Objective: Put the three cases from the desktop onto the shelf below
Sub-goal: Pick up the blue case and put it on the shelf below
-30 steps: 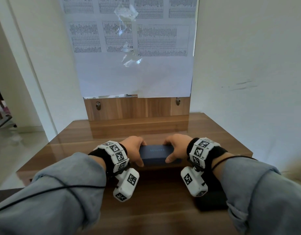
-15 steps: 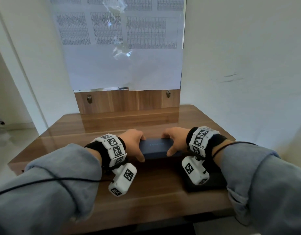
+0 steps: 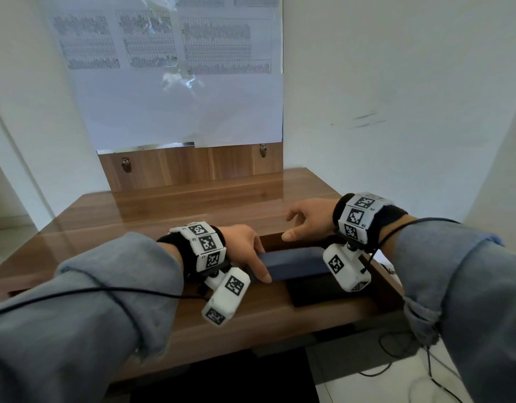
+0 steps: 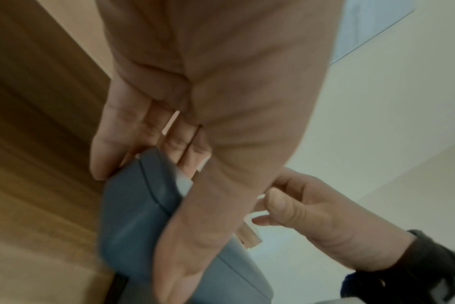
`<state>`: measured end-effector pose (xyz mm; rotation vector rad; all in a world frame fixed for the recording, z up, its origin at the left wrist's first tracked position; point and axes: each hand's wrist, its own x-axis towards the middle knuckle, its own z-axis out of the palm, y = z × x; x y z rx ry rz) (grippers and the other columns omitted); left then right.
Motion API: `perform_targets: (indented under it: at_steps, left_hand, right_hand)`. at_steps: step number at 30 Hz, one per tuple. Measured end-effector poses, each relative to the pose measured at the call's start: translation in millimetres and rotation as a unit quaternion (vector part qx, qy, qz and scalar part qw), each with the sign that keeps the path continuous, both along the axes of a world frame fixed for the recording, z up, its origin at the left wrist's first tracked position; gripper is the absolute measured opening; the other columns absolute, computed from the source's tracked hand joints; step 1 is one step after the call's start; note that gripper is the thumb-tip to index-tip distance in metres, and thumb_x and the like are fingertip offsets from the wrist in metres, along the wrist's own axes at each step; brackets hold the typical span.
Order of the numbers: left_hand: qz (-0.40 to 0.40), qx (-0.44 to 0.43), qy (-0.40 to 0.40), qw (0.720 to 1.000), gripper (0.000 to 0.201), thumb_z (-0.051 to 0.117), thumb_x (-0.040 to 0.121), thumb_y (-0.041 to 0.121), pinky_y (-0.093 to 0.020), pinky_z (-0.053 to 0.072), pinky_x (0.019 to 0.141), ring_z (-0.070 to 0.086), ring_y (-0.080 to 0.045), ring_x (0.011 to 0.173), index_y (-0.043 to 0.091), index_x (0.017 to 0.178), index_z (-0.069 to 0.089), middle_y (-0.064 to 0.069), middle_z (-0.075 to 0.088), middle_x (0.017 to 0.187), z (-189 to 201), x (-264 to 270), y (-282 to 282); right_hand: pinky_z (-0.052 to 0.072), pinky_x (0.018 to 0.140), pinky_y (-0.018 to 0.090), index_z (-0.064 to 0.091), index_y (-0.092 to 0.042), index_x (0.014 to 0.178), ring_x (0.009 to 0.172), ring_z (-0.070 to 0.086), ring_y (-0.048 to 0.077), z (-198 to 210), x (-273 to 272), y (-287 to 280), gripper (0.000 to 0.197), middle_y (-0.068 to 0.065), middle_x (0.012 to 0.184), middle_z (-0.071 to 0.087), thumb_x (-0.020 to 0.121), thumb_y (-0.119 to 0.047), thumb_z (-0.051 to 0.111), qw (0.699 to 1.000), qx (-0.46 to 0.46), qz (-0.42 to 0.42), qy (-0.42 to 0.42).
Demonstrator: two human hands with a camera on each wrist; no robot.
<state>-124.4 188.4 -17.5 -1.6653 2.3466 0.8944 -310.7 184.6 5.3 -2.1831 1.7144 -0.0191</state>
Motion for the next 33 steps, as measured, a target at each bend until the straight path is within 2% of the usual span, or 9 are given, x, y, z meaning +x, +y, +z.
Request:
perform_targets:
  at_steps: [3, 7, 12, 16, 20, 22, 26, 30, 33]
  left_hand:
    - [-0.024, 0.067, -0.003, 0.997, 0.056, 0.084, 0.067, 0.033, -0.038, 0.055, 0.094, 0.067, -0.018, 0.092, 0.014, 0.117, 0.069, -0.004, 0.071, 0.114, -15, -14, -1]
    - [-0.044, 0.108, -0.014, 0.993, 0.052, 0.085, 0.065, 0.034, -0.031, 0.053, 0.076, 0.063, -0.013, 0.077, 0.011, 0.11, 0.072, 0.0, 0.071, 0.092, -36, -42, 0]
    - [-0.065, 0.114, -0.058, 0.99, 0.056, 0.086, 0.059, 0.04, -0.031, 0.054, 0.076, 0.064, -0.014, 0.077, 0.011, 0.105, 0.074, 0.0, 0.071, 0.087, -56, -68, -3]
    - [-0.071, 0.117, -0.075, 0.988, 0.062, 0.086, 0.056, 0.045, -0.03, 0.05, 0.069, 0.061, -0.015, 0.072, 0.007, 0.102, 0.073, -0.001, 0.067, 0.079, -68, -80, -5]
    - [-0.088, 0.1, -0.098, 0.986, 0.049, 0.084, 0.055, 0.05, -0.028, 0.05, 0.065, 0.062, -0.013, 0.067, 0.011, 0.084, 0.075, 0.003, 0.067, 0.067, -77, -91, -7]
    - [-0.106, 0.084, -0.111, 0.985, 0.042, 0.083, 0.056, 0.052, -0.028, 0.05, 0.064, 0.062, -0.013, 0.068, 0.016, 0.073, 0.071, 0.003, 0.066, 0.068, -81, -97, -7]
    - [-0.13, 0.075, -0.138, 0.979, 0.039, 0.084, 0.057, 0.049, -0.029, 0.05, 0.063, 0.061, -0.015, 0.071, 0.017, 0.069, 0.064, 0.002, 0.064, 0.07, -90, -108, -11]
    - [-0.139, 0.07, -0.149, 0.976, 0.046, 0.084, 0.055, 0.051, -0.029, 0.053, 0.066, 0.063, -0.014, 0.074, 0.018, 0.08, 0.065, 0.001, 0.067, 0.081, -94, -117, -14]
    - [-0.147, 0.063, -0.147, 0.976, 0.044, 0.084, 0.058, 0.05, -0.029, 0.053, 0.068, 0.062, -0.014, 0.075, 0.017, 0.079, 0.064, 0.001, 0.066, 0.081, -94, -120, -14]
  right_hand:
    - [0.043, 0.104, 0.036, 0.044, -0.015, 0.139, 0.12, 0.056, 0.022, -2, -11, 1, 0.075, 0.005, 0.132, 0.059, 0.081, -0.057, 0.065, 1.0, -0.004, -0.012, 0.0]
    - [0.043, 0.104, 0.036, 0.043, -0.015, 0.14, 0.122, 0.055, 0.024, -7, -31, 3, 0.073, 0.007, 0.134, 0.057, 0.082, -0.054, 0.065, 0.999, 0.001, -0.036, -0.009]
    - [0.042, 0.102, 0.034, 0.041, -0.013, 0.141, 0.122, 0.055, 0.024, -16, -46, 0, 0.071, 0.008, 0.134, 0.059, 0.084, -0.048, 0.066, 0.999, 0.007, -0.047, -0.001]
    - [0.042, 0.099, 0.032, 0.04, -0.012, 0.141, 0.122, 0.055, 0.024, -24, -55, -3, 0.071, 0.008, 0.133, 0.059, 0.085, -0.046, 0.065, 0.999, 0.017, -0.051, -0.008]
    - [0.042, 0.098, 0.031, 0.039, -0.012, 0.142, 0.121, 0.056, 0.023, -28, -62, -7, 0.07, 0.006, 0.131, 0.06, 0.086, -0.044, 0.066, 0.998, 0.026, -0.054, -0.024]
    - [0.043, 0.097, 0.031, 0.039, -0.013, 0.141, 0.119, 0.057, 0.022, -30, -64, -8, 0.069, 0.005, 0.129, 0.061, 0.086, -0.044, 0.065, 0.998, 0.03, -0.053, -0.027]
    - [0.043, 0.096, 0.03, 0.04, -0.012, 0.142, 0.118, 0.057, 0.022, -35, -68, -10, 0.068, 0.005, 0.128, 0.062, 0.087, -0.043, 0.065, 0.998, 0.035, -0.054, -0.024]
    - [0.041, 0.094, 0.027, 0.039, -0.011, 0.143, 0.119, 0.058, 0.021, -38, -73, -10, 0.068, 0.005, 0.128, 0.063, 0.087, -0.04, 0.066, 0.997, 0.041, -0.059, -0.029]
    - [0.041, 0.092, 0.027, 0.039, -0.012, 0.143, 0.118, 0.058, 0.021, -39, -75, -10, 0.068, 0.004, 0.127, 0.063, 0.087, -0.039, 0.066, 0.997, 0.046, -0.062, -0.031]
